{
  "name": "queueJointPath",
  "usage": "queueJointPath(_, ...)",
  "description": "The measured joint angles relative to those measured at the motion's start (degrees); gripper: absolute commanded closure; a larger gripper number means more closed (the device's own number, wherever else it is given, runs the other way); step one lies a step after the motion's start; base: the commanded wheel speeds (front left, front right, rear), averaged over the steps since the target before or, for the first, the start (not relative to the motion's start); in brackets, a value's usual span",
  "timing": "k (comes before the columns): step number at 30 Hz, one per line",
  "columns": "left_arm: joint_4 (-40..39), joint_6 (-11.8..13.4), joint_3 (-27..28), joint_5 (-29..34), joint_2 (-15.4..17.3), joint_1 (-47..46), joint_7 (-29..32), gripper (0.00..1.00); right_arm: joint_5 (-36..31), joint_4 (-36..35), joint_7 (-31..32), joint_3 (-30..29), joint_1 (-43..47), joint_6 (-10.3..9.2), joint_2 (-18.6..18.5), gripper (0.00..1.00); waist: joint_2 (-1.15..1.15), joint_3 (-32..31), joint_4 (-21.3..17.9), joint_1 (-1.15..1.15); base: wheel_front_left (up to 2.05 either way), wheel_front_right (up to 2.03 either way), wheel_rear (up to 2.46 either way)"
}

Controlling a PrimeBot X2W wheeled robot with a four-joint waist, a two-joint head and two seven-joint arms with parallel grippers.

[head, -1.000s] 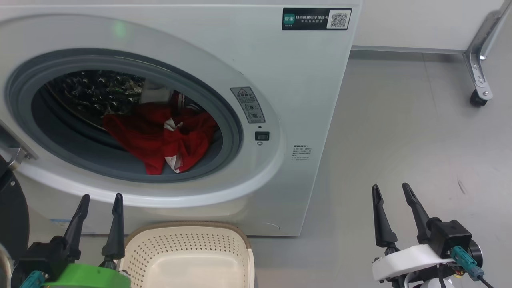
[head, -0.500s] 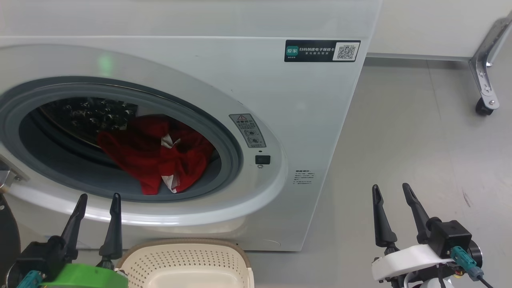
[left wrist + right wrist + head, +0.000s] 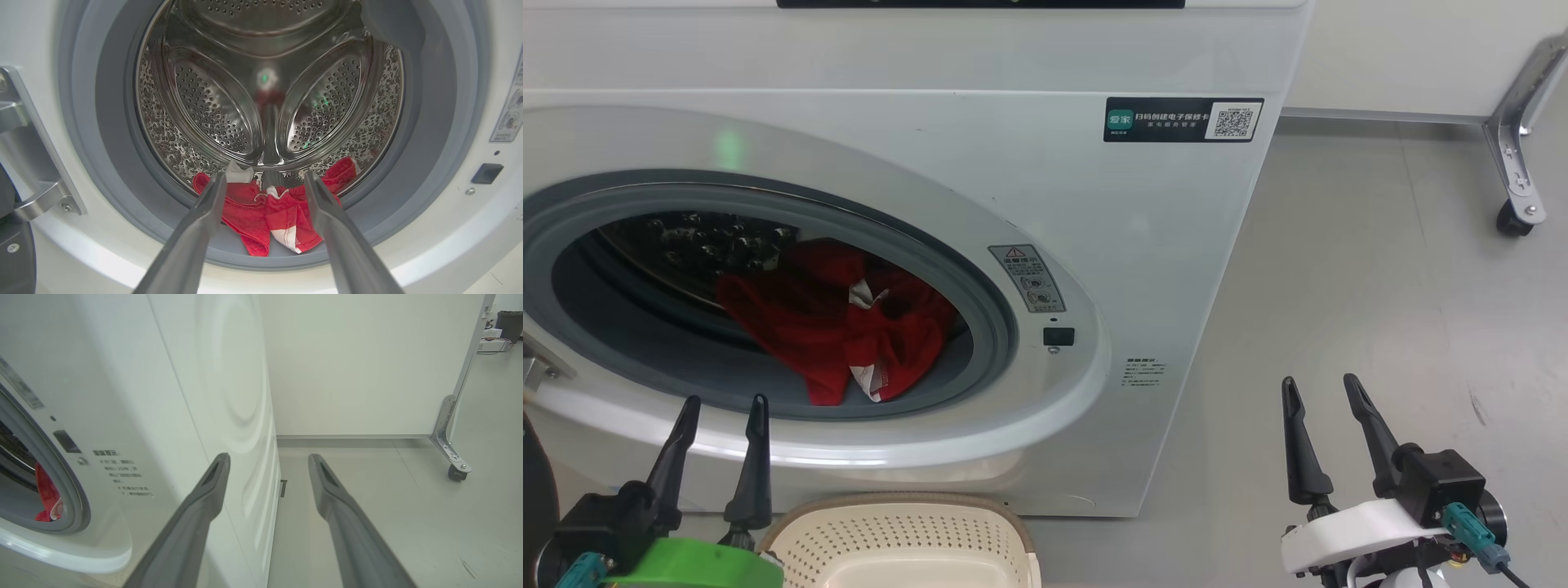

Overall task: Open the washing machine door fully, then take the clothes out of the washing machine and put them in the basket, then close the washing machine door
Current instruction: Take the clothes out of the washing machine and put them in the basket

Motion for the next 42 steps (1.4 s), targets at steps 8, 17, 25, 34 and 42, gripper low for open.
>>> queueJointPath(8,0.0,0.0,-0.03,0.0,0.21,-0.01,0.0,0.0,0.0,-0.01,0.0,0.16,-0.01,-0.04,0.0,0.0,0.0,0.35,-0.02,0.0,-0.35,0.35,0.0)
queueJointPath(17,-0.71,0.0,-0.09,1.26,1.19,-0.1,0.0,0.0,0.0,-0.11,0.0,0.29,-0.02,-0.31,0.0,0.0,0.0,0.93,-0.05,0.0,-0.49,0.49,0.0)
queueJointPath(25,-0.71,0.0,-0.26,2.1,1.19,-0.1,0.0,0.0,0.0,-0.12,0.0,0.38,-0.07,-0.48,0.0,0.0,0.0,1.31,-0.03,0.0,-0.19,0.19,0.0)
queueJointPath(34,-0.68,0.0,-0.27,2.11,1.07,-0.1,0.0,0.0,0.0,-0.09,0.0,0.6,-0.29,-0.48,0.0,0.0,0.0,1.22,0.02,0.0,0.0,0.0,0.0)
queueJointPath(42,-0.42,0.0,-0.33,2.3,1.04,-0.1,0.0,0.0,0.0,0.04,0.0,0.75,-0.3,-0.48,0.0,0.0,0.0,0.95,-0.09,0.0,0.0,0.0,0.0)
